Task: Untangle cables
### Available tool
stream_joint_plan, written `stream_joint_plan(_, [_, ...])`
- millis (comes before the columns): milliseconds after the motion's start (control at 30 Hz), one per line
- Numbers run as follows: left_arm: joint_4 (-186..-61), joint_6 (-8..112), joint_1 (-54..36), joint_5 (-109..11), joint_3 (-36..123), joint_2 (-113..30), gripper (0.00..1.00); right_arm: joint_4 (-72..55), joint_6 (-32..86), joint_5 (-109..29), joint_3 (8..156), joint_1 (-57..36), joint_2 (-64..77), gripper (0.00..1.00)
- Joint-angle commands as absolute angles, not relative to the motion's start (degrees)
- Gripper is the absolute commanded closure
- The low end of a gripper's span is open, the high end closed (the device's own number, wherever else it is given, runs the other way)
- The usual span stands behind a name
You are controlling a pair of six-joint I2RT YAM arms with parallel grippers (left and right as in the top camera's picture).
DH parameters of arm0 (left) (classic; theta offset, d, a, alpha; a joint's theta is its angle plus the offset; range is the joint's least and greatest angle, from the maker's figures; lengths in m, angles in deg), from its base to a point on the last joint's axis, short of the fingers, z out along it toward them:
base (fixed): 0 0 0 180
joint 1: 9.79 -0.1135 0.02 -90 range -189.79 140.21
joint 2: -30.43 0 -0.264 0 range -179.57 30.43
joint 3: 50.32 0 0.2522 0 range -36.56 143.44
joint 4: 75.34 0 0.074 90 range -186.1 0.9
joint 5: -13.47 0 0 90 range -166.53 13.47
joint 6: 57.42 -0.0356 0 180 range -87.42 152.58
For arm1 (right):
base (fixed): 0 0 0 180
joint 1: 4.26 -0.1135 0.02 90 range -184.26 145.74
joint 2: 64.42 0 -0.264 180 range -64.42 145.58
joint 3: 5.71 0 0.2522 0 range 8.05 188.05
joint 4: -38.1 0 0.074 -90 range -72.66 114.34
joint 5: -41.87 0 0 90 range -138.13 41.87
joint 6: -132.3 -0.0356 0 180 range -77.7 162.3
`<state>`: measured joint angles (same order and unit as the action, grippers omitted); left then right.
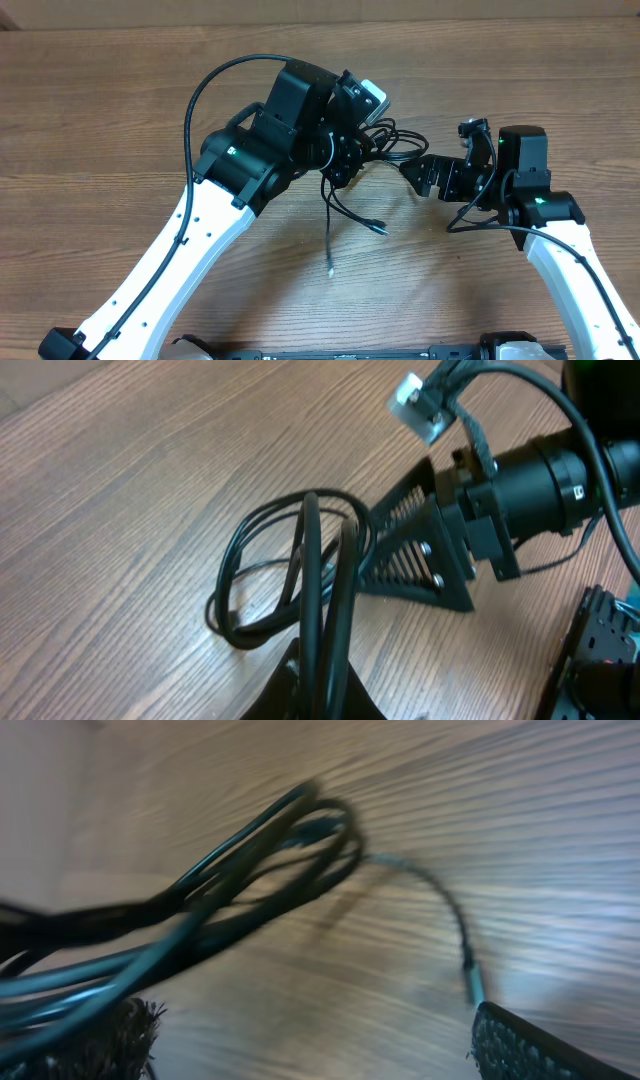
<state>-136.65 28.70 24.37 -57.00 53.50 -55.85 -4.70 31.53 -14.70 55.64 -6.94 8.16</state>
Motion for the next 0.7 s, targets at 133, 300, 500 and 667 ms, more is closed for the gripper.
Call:
stream_joint_plan(133, [-135.5,28.9,24.3,-54.2,54.0,-55.8,0.96,0.2,30.9,-8.6,57.3,-7.2,8.6,0.00])
stream_joint_plan(300, [-133.8,30.1,24.3,-43.4,54.5,-55.5,0.96,9.1,27.2,-10.7,57.3,-7.2,8.6,0.00])
stream_joint_plan(500, [-132.7,31.8,24.2,-42.9,54.8,-55.0,0.96,10.1,26.7,-12.1,57.3,-7.2,8.6,0.00])
stream_joint_plan(667, [-138.0,30.3,24.2,-45.2,54.8,-55.0,0.96,10.2,14.6,-24.6,57.3,-7.1,8.6,0.00])
